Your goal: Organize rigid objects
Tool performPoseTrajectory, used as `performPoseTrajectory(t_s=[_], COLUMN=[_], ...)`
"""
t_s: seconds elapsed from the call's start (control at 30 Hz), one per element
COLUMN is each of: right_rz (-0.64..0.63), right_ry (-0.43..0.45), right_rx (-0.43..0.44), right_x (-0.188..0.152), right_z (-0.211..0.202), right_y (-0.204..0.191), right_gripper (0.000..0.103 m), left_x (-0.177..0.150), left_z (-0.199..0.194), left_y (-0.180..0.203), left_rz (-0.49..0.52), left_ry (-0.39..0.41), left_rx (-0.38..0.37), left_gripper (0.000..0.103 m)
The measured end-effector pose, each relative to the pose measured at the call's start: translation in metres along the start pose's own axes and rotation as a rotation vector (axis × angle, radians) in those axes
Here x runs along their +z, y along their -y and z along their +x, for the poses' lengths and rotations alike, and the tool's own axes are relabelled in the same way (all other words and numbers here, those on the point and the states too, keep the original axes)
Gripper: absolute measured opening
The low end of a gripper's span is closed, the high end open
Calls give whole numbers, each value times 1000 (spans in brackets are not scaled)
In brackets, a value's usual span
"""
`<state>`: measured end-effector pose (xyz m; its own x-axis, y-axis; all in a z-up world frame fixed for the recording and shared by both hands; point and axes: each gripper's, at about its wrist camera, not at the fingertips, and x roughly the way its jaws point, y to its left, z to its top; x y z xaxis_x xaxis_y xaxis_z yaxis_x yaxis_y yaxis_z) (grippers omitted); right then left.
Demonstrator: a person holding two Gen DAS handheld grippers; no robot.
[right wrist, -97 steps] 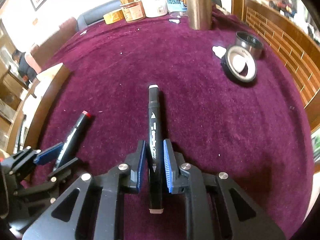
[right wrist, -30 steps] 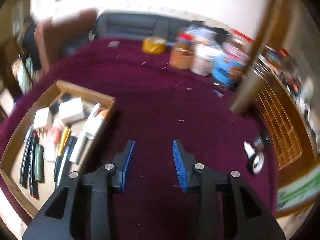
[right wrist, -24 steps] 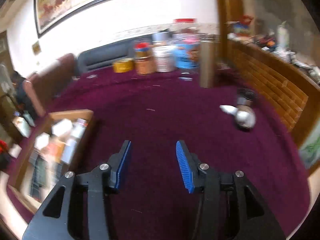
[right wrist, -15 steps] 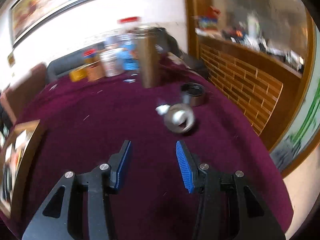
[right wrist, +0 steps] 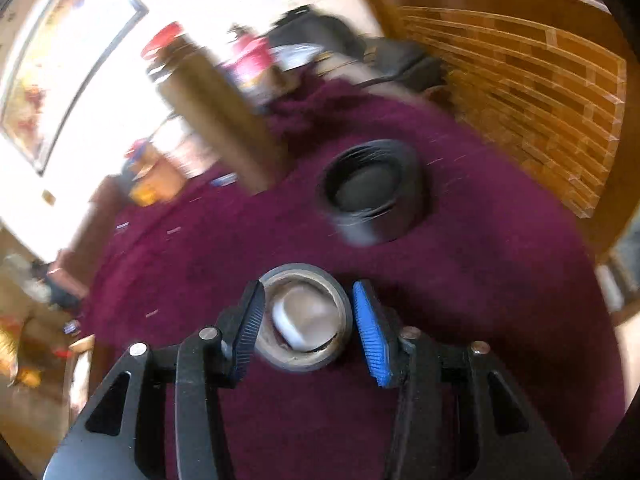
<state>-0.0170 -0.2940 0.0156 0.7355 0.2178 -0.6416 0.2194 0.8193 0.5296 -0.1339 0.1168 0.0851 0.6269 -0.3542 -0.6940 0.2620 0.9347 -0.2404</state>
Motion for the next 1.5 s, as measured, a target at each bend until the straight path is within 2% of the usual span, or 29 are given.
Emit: performPoseTrajectory(t_s=[0.13,0.17,0.23,0.3,0.4,0.6,0.77,0.97,1.03,1.1,1.17,1.3,1.4,1.5], right_rz=[-147,-174,-160,-162,-107,-11,-26,-16,-27,-47,-81,-93,-81,-97], right_ry=[-49,-71,-176,-196,-143,-24,-28,-17,3,50,137,283,330,335], right_rx=[262,344,565,617,605,452,399,316,255,150,-15,-219,-277,-320], right_x=[-19,-23,-31,-32,-29,-21,-19,-15,-15,-14,-13,-13,-10,-8], right_z=[-5,-7,-3,-3,-9,-19,-18,-15,-17,-21,-31,-53,-58,-58], right_y=[-31,-39,-47,-49,-37,-9,-11,1,3,3,0,2,7,7], right_gripper=[46,46,46,46,46,46,46,46,46,46,46,52,52,52], left_x=[-1,-3,-5,-8,-12,-19,-26,-31,-33,-33,-33,-33,-34,-34], left_z=[7,8,10,12,15,30,39,39,38,37,37,37,40,44], left_y=[20,25,34,41,49,62,73,68,63,59,55,50,49,53], left_rz=[30,39,55,64,67,58,66,48,37,33,29,26,27,37], left_ry=[-26,-32,-42,-51,-67,-114,-157,-175,-178,-180,-181,-182,-186,-194], left_rx=[5,8,14,18,30,30,4,-14,-22,-24,-24,-14,-10,-7], left_gripper=[56,56,56,56,56,56,56,56,56,56,56,56,56,56])
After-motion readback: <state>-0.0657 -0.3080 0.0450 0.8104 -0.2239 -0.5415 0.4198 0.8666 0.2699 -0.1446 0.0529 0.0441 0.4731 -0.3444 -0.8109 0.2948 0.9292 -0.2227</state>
